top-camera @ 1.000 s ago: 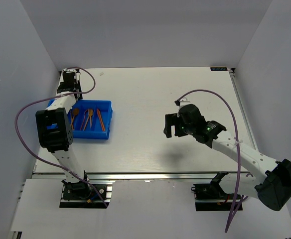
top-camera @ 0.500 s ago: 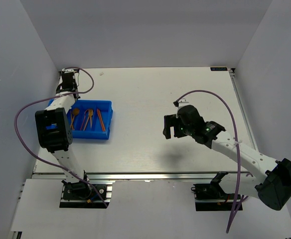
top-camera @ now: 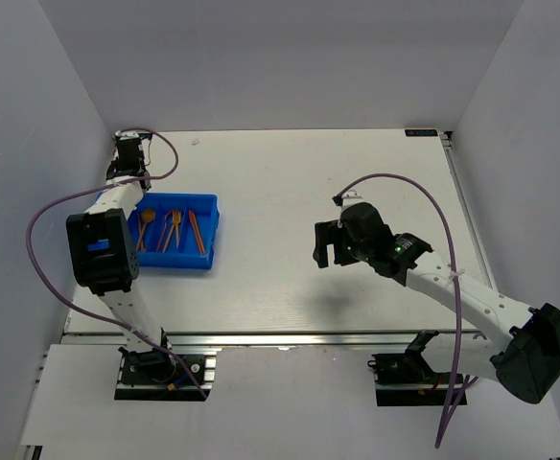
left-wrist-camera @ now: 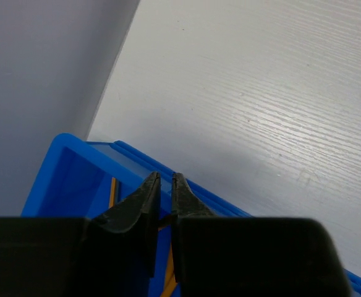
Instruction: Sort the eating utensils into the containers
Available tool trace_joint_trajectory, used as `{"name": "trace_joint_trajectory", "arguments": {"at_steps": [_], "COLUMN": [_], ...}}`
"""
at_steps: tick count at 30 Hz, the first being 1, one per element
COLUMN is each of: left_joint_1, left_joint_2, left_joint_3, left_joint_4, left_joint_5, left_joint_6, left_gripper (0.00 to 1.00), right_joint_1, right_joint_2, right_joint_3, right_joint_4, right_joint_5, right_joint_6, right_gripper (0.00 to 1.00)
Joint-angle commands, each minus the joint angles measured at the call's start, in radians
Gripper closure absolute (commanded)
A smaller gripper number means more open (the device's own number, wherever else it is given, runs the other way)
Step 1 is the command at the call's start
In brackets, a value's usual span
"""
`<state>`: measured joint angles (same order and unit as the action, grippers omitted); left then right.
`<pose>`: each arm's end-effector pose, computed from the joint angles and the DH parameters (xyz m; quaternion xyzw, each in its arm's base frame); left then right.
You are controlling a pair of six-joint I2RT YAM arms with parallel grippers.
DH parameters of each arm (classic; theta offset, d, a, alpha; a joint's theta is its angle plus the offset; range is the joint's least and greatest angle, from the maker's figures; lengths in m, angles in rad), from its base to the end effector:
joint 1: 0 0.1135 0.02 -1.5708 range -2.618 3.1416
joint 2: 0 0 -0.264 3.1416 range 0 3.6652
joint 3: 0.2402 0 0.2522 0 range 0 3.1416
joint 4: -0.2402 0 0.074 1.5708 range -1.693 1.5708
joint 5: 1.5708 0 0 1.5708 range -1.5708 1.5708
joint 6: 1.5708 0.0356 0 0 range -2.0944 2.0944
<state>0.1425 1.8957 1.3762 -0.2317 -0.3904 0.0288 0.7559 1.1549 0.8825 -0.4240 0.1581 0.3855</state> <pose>0.4186 0.0737 0.2212 -0.1283 0.8939 0.2107 0.3742 0.1851 0.1668 0.2769 -0.1334 0.8938 0.1678 0.3938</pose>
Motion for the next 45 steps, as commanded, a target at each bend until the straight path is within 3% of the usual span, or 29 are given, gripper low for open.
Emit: {"name": "trace_joint_trajectory", "arguments": {"at_steps": [1,24,37,45], "left_joint_1": [0.0,-0.018,-0.047,-0.047], "left_joint_2": [-0.087,-0.185,-0.202,-0.213], "left_joint_3": [0.035,0.052,0.024,-0.048], "left_joint_4": [0.006,-0.135,-0.175,-0.213], "left_joint_5": [-0.054,-0.249,-0.378,-0.403], "left_joint_6": [-0.012,0.069,0.166,0.145], "left_gripper": [0.97,1.0,1.0,1.0], "right_joint_1": [0.006,0.006,0.006,0.006], "right_joint_2": [-0.001,-0.026,-0.041,-0.066], "right_joint_3": [0.007,-0.037,-0.06,-0.097], "right_joint_4": [0.024,0.068,0.083,0.102], "right_joint_5": [0.014,0.001,0.001,-0.002], "right_joint_6": [-0.002,-0.02,-0.034,-0.045], "right_gripper": [0.11,0.11,0.11,0.11]}}
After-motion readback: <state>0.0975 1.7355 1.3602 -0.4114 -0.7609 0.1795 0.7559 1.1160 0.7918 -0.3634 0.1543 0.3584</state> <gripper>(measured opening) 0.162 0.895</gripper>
